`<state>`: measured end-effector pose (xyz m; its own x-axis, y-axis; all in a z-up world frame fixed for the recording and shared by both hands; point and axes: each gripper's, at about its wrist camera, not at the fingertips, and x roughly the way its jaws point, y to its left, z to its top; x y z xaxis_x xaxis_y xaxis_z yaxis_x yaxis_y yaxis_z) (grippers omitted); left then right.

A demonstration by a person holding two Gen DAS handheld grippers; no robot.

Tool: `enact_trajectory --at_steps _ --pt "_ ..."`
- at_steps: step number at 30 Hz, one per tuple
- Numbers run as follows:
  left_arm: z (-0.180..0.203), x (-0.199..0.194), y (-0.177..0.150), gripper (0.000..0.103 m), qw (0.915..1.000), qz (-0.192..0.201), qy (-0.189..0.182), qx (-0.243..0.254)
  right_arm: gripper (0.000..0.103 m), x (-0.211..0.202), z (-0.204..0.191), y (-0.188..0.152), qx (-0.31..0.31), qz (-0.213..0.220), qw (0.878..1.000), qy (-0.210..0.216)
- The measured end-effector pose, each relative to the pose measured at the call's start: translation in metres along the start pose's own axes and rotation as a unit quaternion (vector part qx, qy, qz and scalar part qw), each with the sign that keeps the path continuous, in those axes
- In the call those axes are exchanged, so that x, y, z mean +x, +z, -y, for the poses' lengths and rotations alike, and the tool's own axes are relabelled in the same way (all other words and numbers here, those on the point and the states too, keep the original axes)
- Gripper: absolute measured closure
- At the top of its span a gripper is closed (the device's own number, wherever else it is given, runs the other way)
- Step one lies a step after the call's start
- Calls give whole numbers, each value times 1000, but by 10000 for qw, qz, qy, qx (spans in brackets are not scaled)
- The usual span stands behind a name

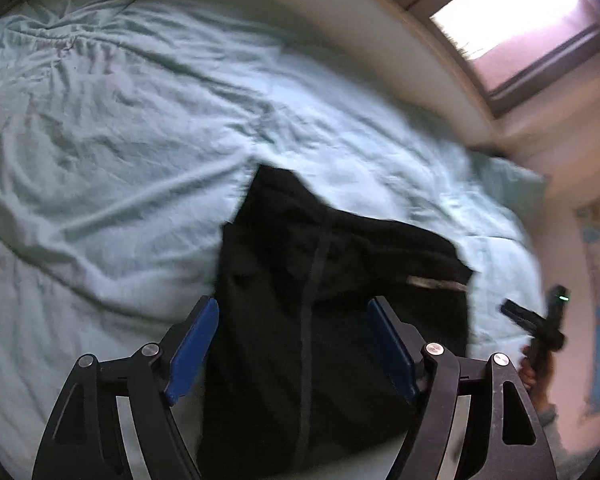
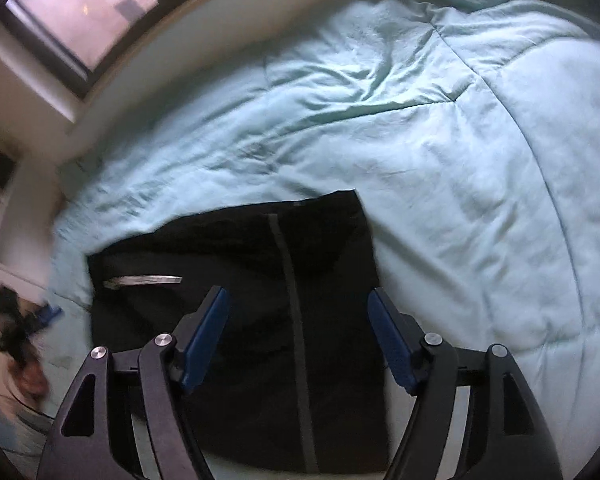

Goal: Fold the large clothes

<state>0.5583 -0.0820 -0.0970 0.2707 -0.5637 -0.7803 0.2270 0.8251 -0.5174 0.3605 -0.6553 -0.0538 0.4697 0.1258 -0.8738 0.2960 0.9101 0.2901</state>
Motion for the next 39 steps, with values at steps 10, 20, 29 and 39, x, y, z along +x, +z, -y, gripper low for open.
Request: enact_trajectory --at_steps 10,20,29,39 --pt "-30 87 40 25 9976 -566 -336 -223 28 101 38 43 -105 -421 9987 267" --pt "31 14 32 91 9970 727 -5 279 83 32 -23 29 -823 841 9881 -990" --pt "1 117 46 87 9914 -46 1306 16 83 131 -11 51 -553 -112 9864 -1546" --pt "-12 115 53 63 9914 -225 1277 171 72 137 10 52 -46 -497 9914 -1207"
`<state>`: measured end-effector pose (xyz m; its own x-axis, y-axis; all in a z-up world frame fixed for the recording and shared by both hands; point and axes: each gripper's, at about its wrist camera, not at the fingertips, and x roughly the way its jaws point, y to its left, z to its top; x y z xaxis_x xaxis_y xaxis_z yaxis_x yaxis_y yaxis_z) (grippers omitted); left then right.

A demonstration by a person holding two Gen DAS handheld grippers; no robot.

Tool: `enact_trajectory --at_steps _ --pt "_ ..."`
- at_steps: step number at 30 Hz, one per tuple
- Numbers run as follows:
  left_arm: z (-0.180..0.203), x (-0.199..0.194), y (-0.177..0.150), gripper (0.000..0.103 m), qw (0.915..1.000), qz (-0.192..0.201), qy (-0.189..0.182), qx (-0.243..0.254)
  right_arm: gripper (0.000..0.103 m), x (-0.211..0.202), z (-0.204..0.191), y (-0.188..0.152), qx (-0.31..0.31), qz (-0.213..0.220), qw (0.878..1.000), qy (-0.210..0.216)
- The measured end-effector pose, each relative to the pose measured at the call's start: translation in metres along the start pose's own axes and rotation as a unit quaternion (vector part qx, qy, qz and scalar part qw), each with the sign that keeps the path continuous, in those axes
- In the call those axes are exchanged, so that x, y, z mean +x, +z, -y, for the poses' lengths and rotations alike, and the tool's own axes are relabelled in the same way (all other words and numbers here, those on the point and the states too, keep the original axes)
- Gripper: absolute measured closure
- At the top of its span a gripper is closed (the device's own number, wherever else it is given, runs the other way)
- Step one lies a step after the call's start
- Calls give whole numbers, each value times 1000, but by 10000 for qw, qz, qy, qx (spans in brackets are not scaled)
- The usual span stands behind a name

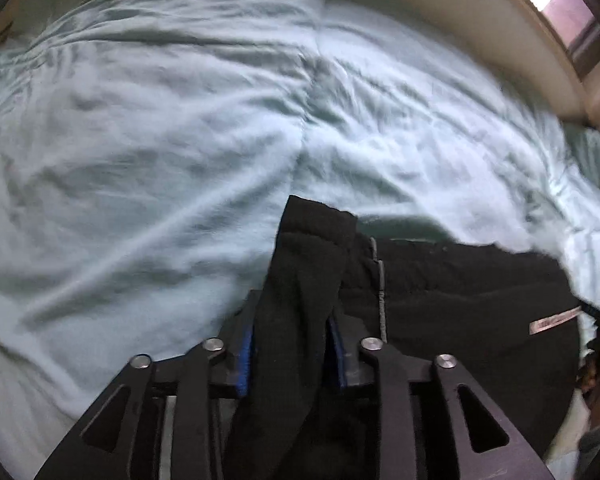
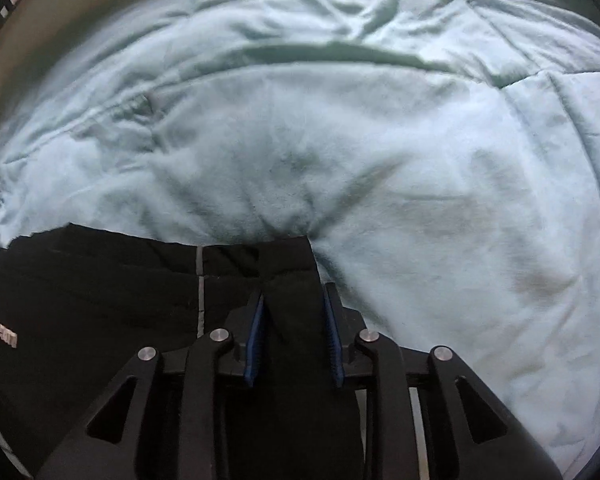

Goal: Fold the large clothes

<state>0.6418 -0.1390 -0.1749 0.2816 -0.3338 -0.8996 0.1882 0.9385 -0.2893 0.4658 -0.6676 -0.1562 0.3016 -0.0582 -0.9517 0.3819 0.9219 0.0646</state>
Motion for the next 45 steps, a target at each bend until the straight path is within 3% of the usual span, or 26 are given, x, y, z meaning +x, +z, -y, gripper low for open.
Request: enact_trajectory --at_steps 2,3,5,7,9,11,15,18,20,23,28,32,34,38,40,43,45 --pt "-22 -32 1 48 9984 264 -348 -356 69 -27 7 -7 165 182 9995 201" --pt "-31 -46 1 46 9965 380 -516 -532 66 -47 11 -14 244 340 9986 328" --pt "-53 -75 -3 45 9913 637 -706 -906 49 -76 11 -27 302 563 9969 452" --pt "-57 -96 -13 45 9914 758 -635 -857 49 -100 5 -44 268 684 9957 570" --pt "-41 -116 -25 45 9936 833 -505 -571 49 -118 -11 -67 226 678 9932 914" --pt "-11 -127 -47 45 9944 794 -660 -235 49 -122 -33 -88 70 532 9918 1159" --pt "52 -120 -94 45 9929 499 -1032 305 49 -111 -93 -114 -580 372 9913 1125" --pt "98 -91 -126 45 9916 223 -1137 577 49 -77 -119 -122 -698 132 9925 991" --pt "114 -50 -142 45 9955 -169 -660 657 49 -52 -129 -129 -899 -20 9937 673" --pt "114 -18 -147 44 9975 -299 -269 578 49 -32 -132 -136 -865 -115 9941 643" --pt "120 -37 -144 44 9967 -258 -162 753 49 -43 -126 -133 -757 -117 9940 779" --pt "116 -83 -161 44 9950 66 -269 962 49 -94 -117 -152 -918 255 9892 1114" --pt "109 -98 -173 44 9957 141 -332 856 49 -106 -115 -169 -1067 297 9880 1078" --pt "89 -75 -190 44 9976 -297 -234 580 49 -71 -110 -193 -1080 -231 9909 771" --pt "94 -56 -194 44 9958 -489 -38 775 49 -50 -109 -199 -991 -344 9918 731" --pt "104 -53 -194 44 9936 -456 237 1009 49 -46 -113 -198 -941 -356 9929 628" --pt "106 -61 -191 44 9933 -413 207 1056 49 -53 -110 -195 -845 -373 9930 734"
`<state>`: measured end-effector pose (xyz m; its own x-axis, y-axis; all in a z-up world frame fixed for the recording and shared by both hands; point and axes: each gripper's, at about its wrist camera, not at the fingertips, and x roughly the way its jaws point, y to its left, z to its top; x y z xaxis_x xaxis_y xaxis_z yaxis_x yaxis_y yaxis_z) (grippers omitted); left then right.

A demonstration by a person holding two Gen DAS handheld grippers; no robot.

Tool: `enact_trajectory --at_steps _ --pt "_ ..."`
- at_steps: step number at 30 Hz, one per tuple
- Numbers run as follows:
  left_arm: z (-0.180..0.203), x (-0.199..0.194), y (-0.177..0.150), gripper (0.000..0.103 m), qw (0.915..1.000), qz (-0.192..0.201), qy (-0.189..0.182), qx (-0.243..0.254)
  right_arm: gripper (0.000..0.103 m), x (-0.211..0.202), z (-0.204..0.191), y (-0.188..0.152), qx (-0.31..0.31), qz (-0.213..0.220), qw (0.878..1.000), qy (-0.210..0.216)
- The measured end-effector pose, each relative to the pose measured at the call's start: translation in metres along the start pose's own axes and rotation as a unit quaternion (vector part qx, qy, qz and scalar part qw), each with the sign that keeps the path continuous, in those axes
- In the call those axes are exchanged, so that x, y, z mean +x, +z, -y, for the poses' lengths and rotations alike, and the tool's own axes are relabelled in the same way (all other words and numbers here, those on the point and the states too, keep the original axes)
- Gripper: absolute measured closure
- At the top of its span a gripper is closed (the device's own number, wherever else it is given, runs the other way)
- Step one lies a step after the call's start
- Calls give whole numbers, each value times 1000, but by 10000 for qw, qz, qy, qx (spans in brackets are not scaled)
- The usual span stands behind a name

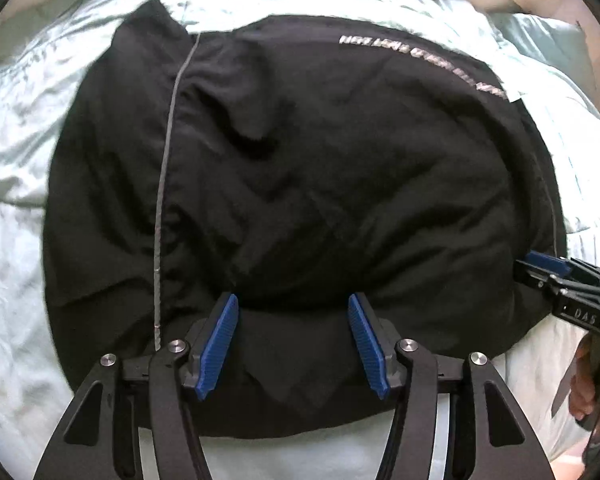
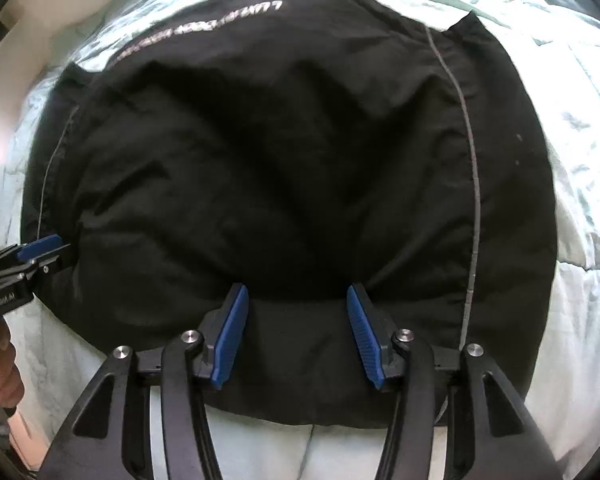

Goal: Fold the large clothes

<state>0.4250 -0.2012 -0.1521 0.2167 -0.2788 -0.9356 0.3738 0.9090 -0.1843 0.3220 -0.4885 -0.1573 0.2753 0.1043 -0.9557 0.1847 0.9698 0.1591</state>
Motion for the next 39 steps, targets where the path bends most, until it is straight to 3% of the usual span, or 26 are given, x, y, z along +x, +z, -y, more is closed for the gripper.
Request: enact_trajectory --at_steps 5,9,12,14,16,18,22,27,29,32,35,39 --pt "-26 -42 4 44 9992 372 78 -156 49 -35 44 6 534 314 9977 265" --pt "-59 -71 19 43 9969 654 185 -396 43 -56 95 10 1166 600 9911 227" --pt "-94 -79 30 43 9932 674 -93 -944 42 -62 128 18 1497 775 9856 153" --pt "-124 -77 36 34 9859 606 -586 -1444 38 -65 146 22 1600 851 9834 112" --pt "-148 -71 43 30 9718 573 -1155 -1972 37 -63 148 30 1643 893 9823 146" --pt "-166 -58 52 30 9617 470 -1495 -2248 37 -57 153 40 1611 875 9828 218" --pt "-176 -36 67 30 9638 362 -1444 -2213 37 -43 154 51 1538 806 9844 294" --pt "-177 1 77 30 9639 49 -1633 -2102 35 -18 158 65 1537 705 9839 579" --pt "-177 18 80 29 9617 -95 -1772 -2087 25 -7 160 68 1573 663 9830 676" --pt "-177 43 80 29 9558 -309 -2039 -2094 24 10 164 69 1583 485 9805 1062" --pt "-176 52 82 28 9541 -273 -2142 -2074 21 29 166 71 1643 362 9756 1407" --pt "-179 65 81 27 9431 -308 -2437 -2240 15 55 174 74 1955 203 9590 2043"
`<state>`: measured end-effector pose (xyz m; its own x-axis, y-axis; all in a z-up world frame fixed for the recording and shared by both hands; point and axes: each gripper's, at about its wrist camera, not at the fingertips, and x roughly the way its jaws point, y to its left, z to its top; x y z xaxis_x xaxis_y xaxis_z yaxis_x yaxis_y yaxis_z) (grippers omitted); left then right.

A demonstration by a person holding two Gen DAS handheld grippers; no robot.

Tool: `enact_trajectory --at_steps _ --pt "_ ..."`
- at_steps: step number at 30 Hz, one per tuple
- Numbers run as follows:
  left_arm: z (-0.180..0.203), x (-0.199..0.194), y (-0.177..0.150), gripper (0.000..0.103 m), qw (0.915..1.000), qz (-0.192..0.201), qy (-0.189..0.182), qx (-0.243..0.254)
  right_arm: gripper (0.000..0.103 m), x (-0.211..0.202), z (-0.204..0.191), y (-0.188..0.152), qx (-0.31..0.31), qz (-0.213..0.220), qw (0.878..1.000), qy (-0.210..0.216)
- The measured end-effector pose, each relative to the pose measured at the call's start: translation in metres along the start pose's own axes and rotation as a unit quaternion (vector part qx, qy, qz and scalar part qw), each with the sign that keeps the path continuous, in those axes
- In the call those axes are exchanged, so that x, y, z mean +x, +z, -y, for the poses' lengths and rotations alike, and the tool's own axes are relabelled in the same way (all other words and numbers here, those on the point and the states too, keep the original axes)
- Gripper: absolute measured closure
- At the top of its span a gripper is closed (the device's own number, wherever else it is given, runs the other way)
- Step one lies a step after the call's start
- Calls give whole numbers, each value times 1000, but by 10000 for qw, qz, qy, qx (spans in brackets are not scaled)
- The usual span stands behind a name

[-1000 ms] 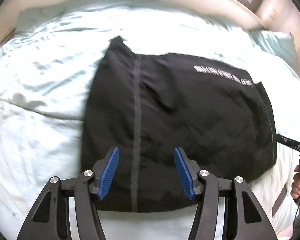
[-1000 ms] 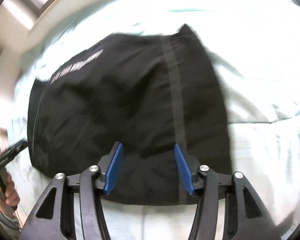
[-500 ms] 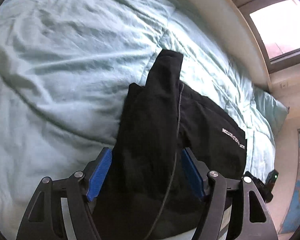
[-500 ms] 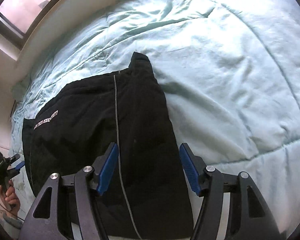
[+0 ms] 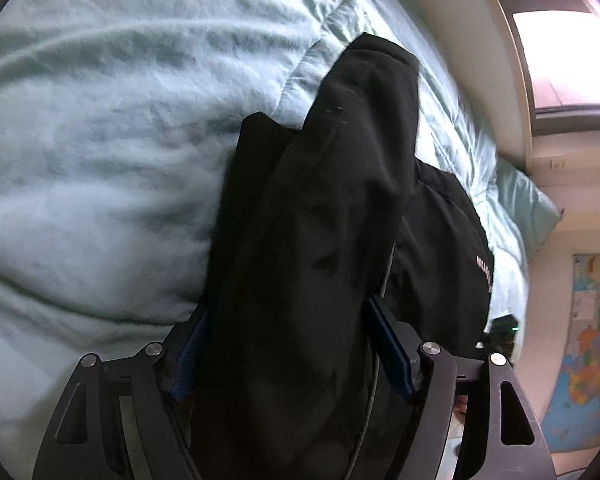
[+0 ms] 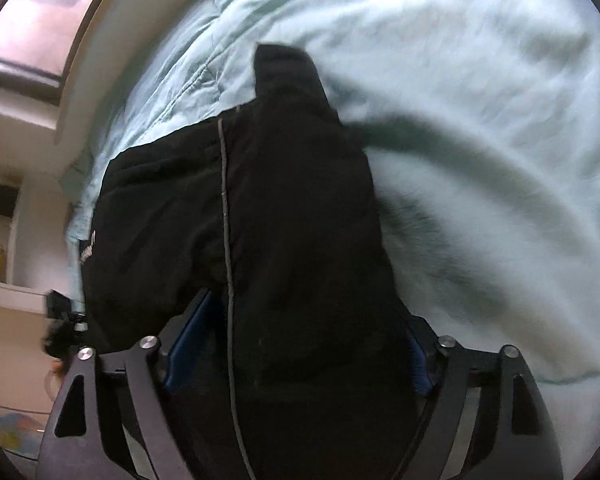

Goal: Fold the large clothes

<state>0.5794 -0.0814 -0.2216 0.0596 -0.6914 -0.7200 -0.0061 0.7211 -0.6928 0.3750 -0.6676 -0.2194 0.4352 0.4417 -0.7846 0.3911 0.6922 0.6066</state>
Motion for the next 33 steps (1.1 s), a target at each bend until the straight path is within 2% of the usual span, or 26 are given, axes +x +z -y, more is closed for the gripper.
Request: enact_trajectory --at_steps 1,3,5,6,7,10,12,17,21,22,23,24,26,30,33 --pt "-1 2 0 28 10000 -7 -42 -35 14 2 2 0 60 -12 9999 101" --pt "4 2 -1 38 10000 44 -36 64 16 4 1 0 121 23 9996 240" --pt "14 -4 -5 57 9996 118 0 266 37 -1 -3 -3 160 64 9989 442" --pt "22 -10 -8 61 9991 175 -38 387 40 -6 -4 -5 165 95 9986 485" --pt "25 -15 -11 64 9988 213 -123 421 49 -12 -7 -8 91 101 9983 568" --pt "29 -24 -14 65 9980 211 -467 368 52 -22 -16 -16 -152 33 9984 535" --pt "28 -21 -13 63 9980 132 -475 399 50 -16 -20 -15 -347 -165 9984 414" --pt "20 8 -5 39 9982 -173 -509 283 29 18 -24 3 -416 -555 9961 545" --pt "17 22 -3 39 9984 -243 -501 122 24 38 -23 13 -147 -590 9951 775" --pt "21 19 -5 48 9987 -190 -432 192 26 38 -23 14 -116 -568 9952 785" --pt "26 16 -7 58 9989 -142 -359 271 33 35 -26 12 -126 -525 9956 767" --pt "34 11 -10 62 9989 -67 -278 365 38 29 -30 8 -189 -460 9962 713" --pt "56 -8 -20 71 9979 168 -212 585 59 15 -38 2 -370 -301 9972 580" --pt "102 -45 -42 73 9926 455 -275 1087 68 -16 -78 -16 -782 118 9965 283" --pt "145 -75 -63 73 9860 634 -448 1479 70 -43 -108 -32 -880 411 9946 360"
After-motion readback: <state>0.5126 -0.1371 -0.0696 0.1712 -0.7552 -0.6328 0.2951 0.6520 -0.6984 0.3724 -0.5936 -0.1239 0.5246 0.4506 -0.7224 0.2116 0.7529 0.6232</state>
